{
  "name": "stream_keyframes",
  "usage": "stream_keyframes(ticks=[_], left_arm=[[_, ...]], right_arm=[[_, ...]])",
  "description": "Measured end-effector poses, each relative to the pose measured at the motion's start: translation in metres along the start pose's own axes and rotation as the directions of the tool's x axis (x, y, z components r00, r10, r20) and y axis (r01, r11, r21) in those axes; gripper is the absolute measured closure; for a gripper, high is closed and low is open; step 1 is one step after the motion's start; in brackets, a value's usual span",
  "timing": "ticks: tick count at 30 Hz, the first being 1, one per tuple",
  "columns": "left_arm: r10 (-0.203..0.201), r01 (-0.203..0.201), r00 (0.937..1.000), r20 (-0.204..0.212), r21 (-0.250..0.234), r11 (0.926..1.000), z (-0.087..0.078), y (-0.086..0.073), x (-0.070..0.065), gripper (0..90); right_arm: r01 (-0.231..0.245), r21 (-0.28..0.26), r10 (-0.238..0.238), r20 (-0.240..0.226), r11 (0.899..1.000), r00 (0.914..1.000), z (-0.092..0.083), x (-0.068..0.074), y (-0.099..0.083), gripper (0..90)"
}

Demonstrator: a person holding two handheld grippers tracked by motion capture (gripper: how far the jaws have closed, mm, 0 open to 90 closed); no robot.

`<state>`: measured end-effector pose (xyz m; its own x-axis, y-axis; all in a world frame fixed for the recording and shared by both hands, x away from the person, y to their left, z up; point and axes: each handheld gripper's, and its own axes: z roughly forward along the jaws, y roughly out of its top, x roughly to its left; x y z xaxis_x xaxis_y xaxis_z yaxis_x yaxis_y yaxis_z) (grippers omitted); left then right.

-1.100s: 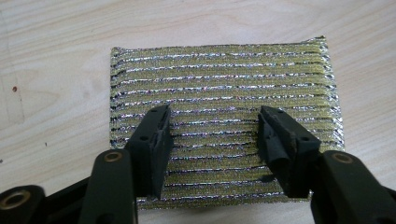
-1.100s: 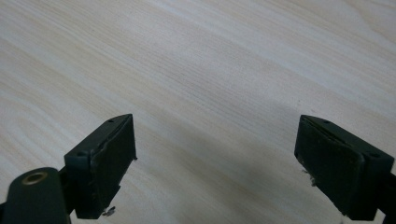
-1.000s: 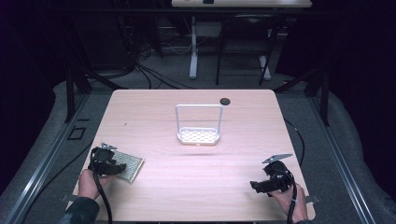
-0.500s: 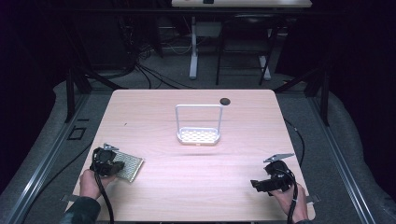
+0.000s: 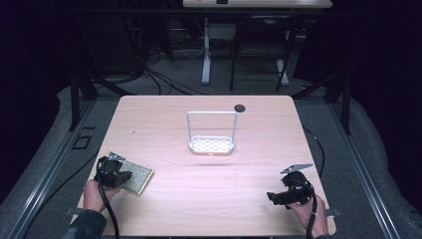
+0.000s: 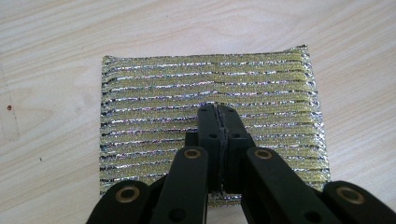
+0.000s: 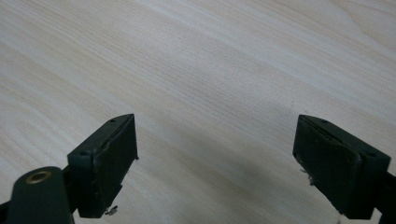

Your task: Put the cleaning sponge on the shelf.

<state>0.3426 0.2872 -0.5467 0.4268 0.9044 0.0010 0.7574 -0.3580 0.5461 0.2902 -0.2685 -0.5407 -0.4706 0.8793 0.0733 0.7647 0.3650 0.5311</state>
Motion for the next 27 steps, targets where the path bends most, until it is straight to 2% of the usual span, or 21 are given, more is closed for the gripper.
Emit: stream_keyframes(ticks=[4,8,19,27], left_arm=[[-0.007,0.007,1.0000,0.002,-0.025,0.9997,-0.004,0.002,-0.001,89.7],[0.003,-0.004,0.9999,-0.016,-0.042,0.9991,-0.009,0.003,-0.002,89.6],[0.019,-0.019,0.9998,-0.002,-0.056,0.9982,-0.017,0.008,-0.006,89.4],[0.036,-0.034,0.9993,0.013,-0.083,0.9960,-0.023,0.012,-0.015,89.4]], right_arm=[[-0.004,0.005,0.004,0.003,1.000,1.0000,-0.001,-0.001,0.000,13.0],[-0.003,-0.001,0.003,0.004,1.000,1.0000,-0.001,-0.002,-0.001,13.0],[-0.005,0.007,0.005,0.003,1.000,1.0000,0.000,-0.002,-0.001,12.7],[-0.004,0.005,0.004,0.010,1.000,0.9999,0.000,-0.002,-0.001,12.7]])
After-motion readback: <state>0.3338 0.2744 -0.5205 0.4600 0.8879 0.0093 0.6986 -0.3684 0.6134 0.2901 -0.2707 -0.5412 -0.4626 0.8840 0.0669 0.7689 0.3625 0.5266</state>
